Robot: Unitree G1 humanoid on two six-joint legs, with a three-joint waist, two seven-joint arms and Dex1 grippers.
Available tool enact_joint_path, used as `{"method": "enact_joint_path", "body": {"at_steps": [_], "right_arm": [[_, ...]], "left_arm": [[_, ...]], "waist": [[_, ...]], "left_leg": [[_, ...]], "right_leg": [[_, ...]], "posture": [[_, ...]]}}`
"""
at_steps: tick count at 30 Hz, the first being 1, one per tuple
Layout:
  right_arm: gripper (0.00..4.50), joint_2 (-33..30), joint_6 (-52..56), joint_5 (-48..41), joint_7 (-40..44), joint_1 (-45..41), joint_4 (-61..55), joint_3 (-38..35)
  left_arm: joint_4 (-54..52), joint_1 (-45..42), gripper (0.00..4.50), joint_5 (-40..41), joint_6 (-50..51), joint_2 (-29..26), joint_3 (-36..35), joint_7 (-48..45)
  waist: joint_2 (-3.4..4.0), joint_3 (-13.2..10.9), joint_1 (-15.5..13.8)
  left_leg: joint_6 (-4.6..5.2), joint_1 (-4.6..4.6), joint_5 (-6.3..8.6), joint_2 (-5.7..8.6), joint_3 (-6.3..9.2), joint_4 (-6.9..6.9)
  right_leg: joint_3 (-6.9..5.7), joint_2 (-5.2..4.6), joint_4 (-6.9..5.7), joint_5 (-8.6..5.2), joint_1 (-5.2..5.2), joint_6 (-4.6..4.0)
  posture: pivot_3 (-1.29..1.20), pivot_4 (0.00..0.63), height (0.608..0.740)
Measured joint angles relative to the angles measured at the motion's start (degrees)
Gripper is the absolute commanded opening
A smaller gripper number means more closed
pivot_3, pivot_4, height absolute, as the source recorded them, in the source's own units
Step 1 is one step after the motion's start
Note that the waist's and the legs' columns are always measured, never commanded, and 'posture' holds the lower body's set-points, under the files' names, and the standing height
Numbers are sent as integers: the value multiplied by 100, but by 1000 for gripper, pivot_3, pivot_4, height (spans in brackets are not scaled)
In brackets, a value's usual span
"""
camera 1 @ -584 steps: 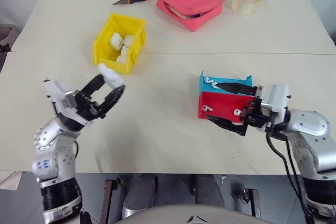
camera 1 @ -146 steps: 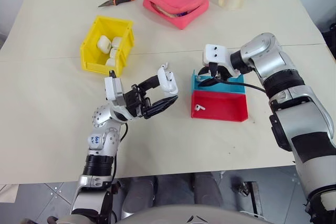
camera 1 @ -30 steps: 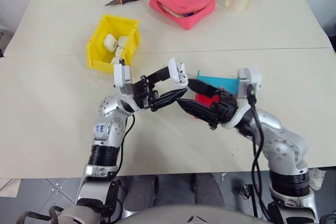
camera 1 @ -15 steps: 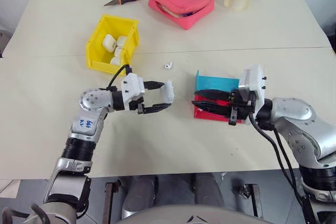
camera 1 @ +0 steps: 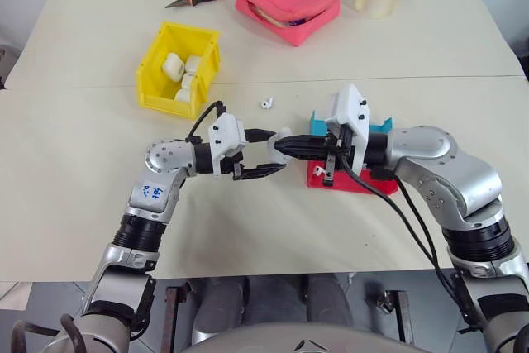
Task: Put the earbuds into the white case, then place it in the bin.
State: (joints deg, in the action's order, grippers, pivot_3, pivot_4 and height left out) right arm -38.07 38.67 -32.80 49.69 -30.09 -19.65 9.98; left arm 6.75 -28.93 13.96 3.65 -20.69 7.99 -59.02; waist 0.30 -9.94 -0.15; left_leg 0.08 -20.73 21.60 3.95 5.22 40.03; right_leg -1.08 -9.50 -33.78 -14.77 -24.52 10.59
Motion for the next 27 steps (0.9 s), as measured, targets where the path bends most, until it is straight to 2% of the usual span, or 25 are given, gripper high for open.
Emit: {"method": "enact_joint_path", "body": {"at_steps": [7,8,10,14,18,21,22,27], "right_arm": [[32,-416,-336,-2,487,903,210,-687],[195,-409,-393,-21,500,1089,204,-830],[609,-352,-543,-130,490,1488,143,-1189],[1891,55,-1214,-307,473,2428,-364,-1875],[3245,178,-2312,6,711,3329,-729,-2011],[4296,596,-2630,10,372,3371,-828,-2144],[4459,670,-2730,16,241,3350,-854,-2182],[4459,875,-3048,180,-133,3249,-884,-2198]], "left_arm": [[-399,233,2781,628,-16,13,-348,-177],[-424,303,2781,726,-19,-3,-430,-203],[-481,531,2781,888,-16,-45,-597,-178],[-717,1162,2781,1076,145,-124,-1187,336],[-895,1640,2781,919,244,-181,-1876,1478],[-1037,1841,2781,708,186,-67,-2343,2393],[-1092,1853,2781,681,186,-36,-2458,2642],[-1017,1607,2781,635,459,-34,-2813,3529]], "waist": [[-1,-1,5],[-1,-1,17],[-1,-1,23],[-2,-1,6],[-2,-1,-22],[-4,-1,-57],[-4,-1,-75],[-6,0,-146]], "left_leg": [[0,0,0,-4,-2,-1],[0,0,0,-4,-5,-2],[0,1,0,-4,-6,-3],[0,3,0,-5,-4,-2],[1,11,1,-3,-11,2],[-1,20,0,-5,-13,1],[-2,22,0,-5,-13,0],[-2,21,1,-1,-12,1]], "right_leg": [[-1,1,0,0,-1,0],[2,0,0,0,-2,0],[2,1,0,0,-2,0],[3,1,-2,0,-1,0],[11,1,-4,1,8,2],[16,1,-8,1,10,2],[16,1,-8,1,10,1],[17,2,-7,1,12,1]], "posture": [[0,150,740],[0,150,740],[0,150,740],[0,150,740],[0,150,740],[0,150,740],[0,150,740],[0,150,740]]}}
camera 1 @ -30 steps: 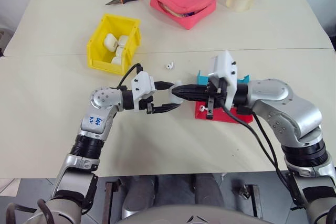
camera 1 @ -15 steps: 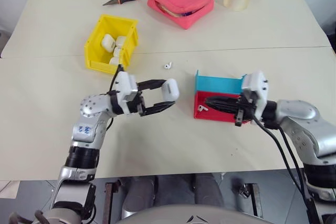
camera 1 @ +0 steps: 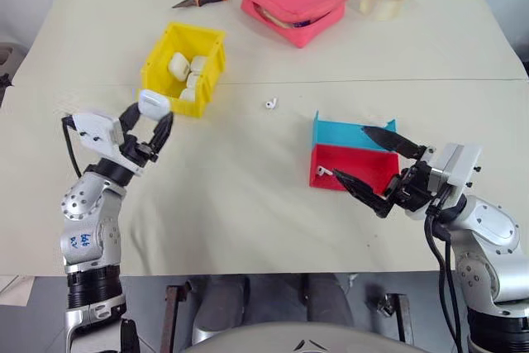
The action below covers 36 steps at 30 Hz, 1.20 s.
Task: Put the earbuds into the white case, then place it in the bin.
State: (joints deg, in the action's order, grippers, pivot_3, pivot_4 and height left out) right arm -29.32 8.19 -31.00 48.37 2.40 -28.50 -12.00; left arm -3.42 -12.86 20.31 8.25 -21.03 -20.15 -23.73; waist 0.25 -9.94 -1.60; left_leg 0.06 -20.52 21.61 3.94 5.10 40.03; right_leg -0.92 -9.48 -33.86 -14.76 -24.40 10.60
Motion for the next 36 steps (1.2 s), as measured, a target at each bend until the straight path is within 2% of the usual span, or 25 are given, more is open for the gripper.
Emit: {"method": "enact_joint_path", "body": {"at_steps": [6,11,15,19,20,21,24,28,32,34,36], "right_arm": [[4459,-97,-51,87,-43,-243,48,83],[4459,-359,378,-3,-48,-411,8,272],[4459,-372,569,-71,-130,-513,-84,290],[4500,-388,673,-125,-198,-496,-227,286],[4500,-389,683,-130,-205,-472,-265,285],[4500,-392,685,-142,-206,-428,-289,278],[4500,-457,691,-173,-177,-361,-286,247],[4500,-754,706,-248,11,-249,-216,10],[4500,-1003,700,-356,333,-48,34,-248],[4500,-1062,680,-377,489,114,198,-367],[4500,-1065,653,-377,580,233,370,-520]], "left_arm": [[1096,-1592,2781,-409,425,43,259,872],[2250,-2699,2781,-601,712,35,672,880],[2874,-3156,2781,-705,1066,3,807,930],[3101,-3326,4142,-705,1175,-46,772,927],[3103,-3339,4407,-707,1176,-46,773,925],[3102,-3338,4459,-720,1134,-57,779,901],[2933,-3178,4459,-804,878,-296,915,580],[2032,-2449,4459,-684,471,-728,990,-259],[956,-1364,4459,-289,247,-1381,973,-1538],[329,-547,4459,39,94,-1756,904,-2366],[51,93,4459,246,-47,-1918,853,-2941]], "waist": [[-7,3,-29],[-10,1,63],[-11,0,144],[-12,0,161],[-12,0,160],[-12,0,152],[-14,-1,152],[-14,-1,177],[-14,-1,170],[-13,-1,169],[-12,-2,163]], "left_leg": [[1,1,-2,5,2,3],[3,2,-1,5,-5,-9],[3,2,-1,3,-7,-10],[3,2,-1,3,-5,-9],[3,1,-1,3,-6,-8],[3,2,0,3,-6,-7],[3,1,0,3,-6,-7],[1,1,1,-2,-10,-13],[0,2,1,-7,-12,-13],[2,2,3,-9,-12,-13],[3,3,5,-10,-14,-11]], "right_leg": [[-5,0,0,1,6,1],[-7,0,3,0,-2,1],[-8,0,1,0,-5,1],[-7,0,0,0,-5,1],[-7,0,0,0,-5,1],[-6,0,0,1,-4,1],[-6,-1,0,1,-5,1],[-5,0,2,0,-11,1],[-6,0,2,0,-10,-1],[-5,0,3,-1,-9,-2],[-1,-1,3,-1,-7,-3]], "posture": [[0,150,740],[0,150,740],[0,150,740],[0,150,740],[0,150,740],[0,150,740],[0,150,740],[0,150,740],[0,150,740],[0,150,740],[0,150,740]]}}
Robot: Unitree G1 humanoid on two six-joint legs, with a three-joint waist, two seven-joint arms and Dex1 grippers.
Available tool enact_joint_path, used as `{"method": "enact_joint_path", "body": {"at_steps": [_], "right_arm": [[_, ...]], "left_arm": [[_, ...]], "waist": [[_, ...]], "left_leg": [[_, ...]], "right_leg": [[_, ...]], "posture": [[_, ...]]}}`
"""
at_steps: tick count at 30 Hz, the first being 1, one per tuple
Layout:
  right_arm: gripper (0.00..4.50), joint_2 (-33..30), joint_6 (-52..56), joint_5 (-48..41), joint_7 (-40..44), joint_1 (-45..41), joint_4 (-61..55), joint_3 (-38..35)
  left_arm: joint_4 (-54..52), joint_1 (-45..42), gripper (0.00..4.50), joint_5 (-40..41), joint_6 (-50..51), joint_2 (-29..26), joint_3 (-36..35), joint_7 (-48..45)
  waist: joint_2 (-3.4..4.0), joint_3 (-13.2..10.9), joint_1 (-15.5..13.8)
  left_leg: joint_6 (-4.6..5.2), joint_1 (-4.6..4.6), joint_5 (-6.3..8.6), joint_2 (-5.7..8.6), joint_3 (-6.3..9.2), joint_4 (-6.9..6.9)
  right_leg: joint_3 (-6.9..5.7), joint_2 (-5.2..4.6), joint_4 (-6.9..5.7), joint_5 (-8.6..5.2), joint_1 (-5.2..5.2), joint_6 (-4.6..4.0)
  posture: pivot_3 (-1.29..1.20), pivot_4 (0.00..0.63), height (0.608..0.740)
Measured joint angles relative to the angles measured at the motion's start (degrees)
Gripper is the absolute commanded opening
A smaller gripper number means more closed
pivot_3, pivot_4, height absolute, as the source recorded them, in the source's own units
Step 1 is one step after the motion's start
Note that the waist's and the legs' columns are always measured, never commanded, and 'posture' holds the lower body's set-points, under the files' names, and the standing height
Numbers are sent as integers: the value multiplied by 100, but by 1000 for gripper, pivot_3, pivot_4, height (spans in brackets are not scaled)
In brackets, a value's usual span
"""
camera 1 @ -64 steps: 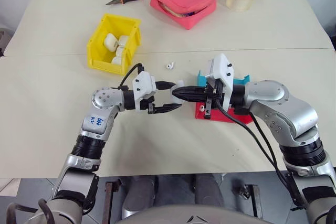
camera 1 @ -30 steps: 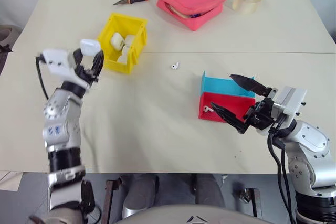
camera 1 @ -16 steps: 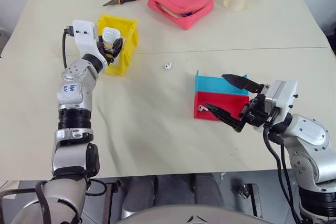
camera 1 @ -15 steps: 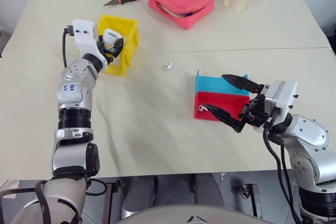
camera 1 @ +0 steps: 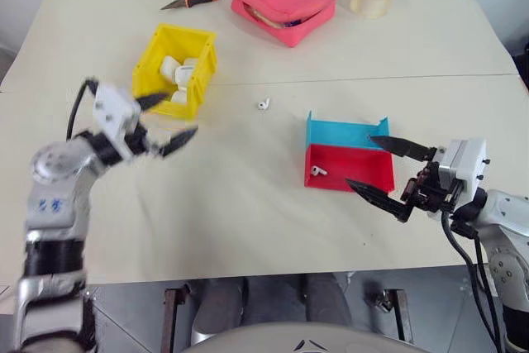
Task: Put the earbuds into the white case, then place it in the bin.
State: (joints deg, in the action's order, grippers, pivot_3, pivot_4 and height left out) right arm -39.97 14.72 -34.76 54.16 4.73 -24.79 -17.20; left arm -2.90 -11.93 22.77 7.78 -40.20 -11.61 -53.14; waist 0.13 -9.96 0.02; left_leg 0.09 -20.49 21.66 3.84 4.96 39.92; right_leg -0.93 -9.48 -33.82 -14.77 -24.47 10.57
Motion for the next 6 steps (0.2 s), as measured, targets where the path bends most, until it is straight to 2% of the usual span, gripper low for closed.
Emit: {"method": "enact_joint_path", "body": {"at_steps": [3,6], "right_arm": [[4500,0,-146,23,100,90,156,-150],[4500,13,-346,133,126,163,296,-179]], "left_arm": [[-107,543,4459,120,-182,-76,-77,-438],[-102,512,4459,146,-372,5,-82,-438]], "waist": [[0,0,-73],[0,0,-164]], "left_leg": [[-1,1,0,-1,1,6],[0,7,-1,1,1,11]], "right_leg": [[-4,0,-2,0,6,0],[-4,0,-4,0,14,-1]], "posture": [[0,150,740],[0,150,740]]}}
